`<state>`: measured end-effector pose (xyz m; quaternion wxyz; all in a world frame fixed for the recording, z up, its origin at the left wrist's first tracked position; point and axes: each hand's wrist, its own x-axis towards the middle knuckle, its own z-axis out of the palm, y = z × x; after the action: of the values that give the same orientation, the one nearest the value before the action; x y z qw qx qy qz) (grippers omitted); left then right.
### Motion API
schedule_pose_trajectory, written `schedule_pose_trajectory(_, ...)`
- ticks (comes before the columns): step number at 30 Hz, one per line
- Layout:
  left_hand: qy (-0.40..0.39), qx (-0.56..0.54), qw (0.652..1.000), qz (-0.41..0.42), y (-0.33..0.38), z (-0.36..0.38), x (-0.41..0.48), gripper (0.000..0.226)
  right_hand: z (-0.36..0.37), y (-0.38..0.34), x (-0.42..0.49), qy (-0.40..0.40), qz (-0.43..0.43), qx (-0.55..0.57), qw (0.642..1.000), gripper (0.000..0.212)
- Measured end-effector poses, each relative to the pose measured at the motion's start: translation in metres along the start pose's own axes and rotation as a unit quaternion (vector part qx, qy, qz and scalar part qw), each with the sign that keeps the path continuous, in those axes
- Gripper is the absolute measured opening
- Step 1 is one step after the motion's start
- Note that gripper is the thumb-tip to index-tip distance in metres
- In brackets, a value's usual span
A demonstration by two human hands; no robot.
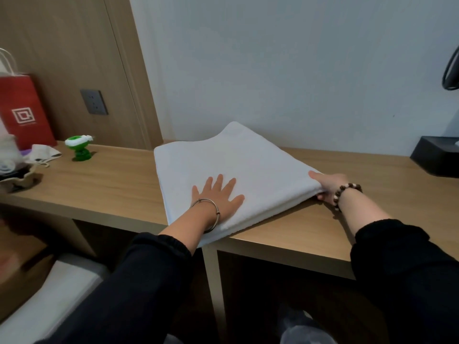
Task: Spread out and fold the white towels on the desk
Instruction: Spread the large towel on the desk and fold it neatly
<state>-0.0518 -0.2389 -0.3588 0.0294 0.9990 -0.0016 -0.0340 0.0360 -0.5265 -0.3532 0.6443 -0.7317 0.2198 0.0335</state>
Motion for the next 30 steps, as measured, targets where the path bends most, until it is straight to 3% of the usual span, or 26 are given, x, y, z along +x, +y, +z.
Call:
schedule_pose_trajectory(4, -0.034, 0.013, 0.999, 0.035, -0.007, -0.002, 0.0, 0.067, -0.004, -0.005, -0.003, 0.078, -0.047, -0.14, 0.986, 0.064)
schedule_pose_trajectory(8, -0.026, 0.022, 0.997, 0.063, -0.011, 0.003, -0.005, 0.066, 0.008, -0.013, -0.01, 0.142, -0.126, -0.224, 0.956, 0.041)
schedule_pose_trajectory(10, -0.013, 0.023, 0.998, 0.059, -0.007, 0.005, -0.007, 0.063, 0.018, -0.014, -0.019, 0.196, -0.175, -0.31, 0.914, 0.029)
schedule_pose_trajectory(13, -0.007, 0.022, 0.998, 0.05, -0.001, 0.005, -0.01, 0.057, 0.041, -0.02, -0.043, 0.249, -0.263, -0.48, 0.799, 0.03)
schedule_pose_trajectory(15, -0.002, 0.015, 0.999, 0.048, 0.003, 0.005, -0.012, 0.054, 0.067, -0.022, -0.066, 0.185, -0.313, -0.508, 0.781, 0.033)
schedule_pose_trajectory(18, 0.011, -0.007, 0.998, 0.053, 0.002, 0.0, -0.01, 0.054, 0.101, -0.002, -0.092, 0.027, -0.281, -0.58, 0.764, 0.046)
schedule_pose_trajectory(22, 0.078, 0.003, 0.997, 0.027, -0.029, -0.017, 0.002, 0.049, 0.095, 0.017, -0.094, 0.017, -0.284, -0.595, 0.751, 0.052)
schedule_pose_trajectory(26, 0.061, 0.003, 0.998, -0.021, -0.038, -0.032, 0.015, 0.041, 0.096, 0.015, -0.094, -0.009, -0.273, -0.607, 0.746, 0.051)
schedule_pose_trajectory(30, 0.057, 0.004, 0.998, -0.007, -0.013, -0.046, 0.015, 0.035, 0.068, -0.001, -0.073, -0.02, -0.272, -0.661, 0.699, 0.051)
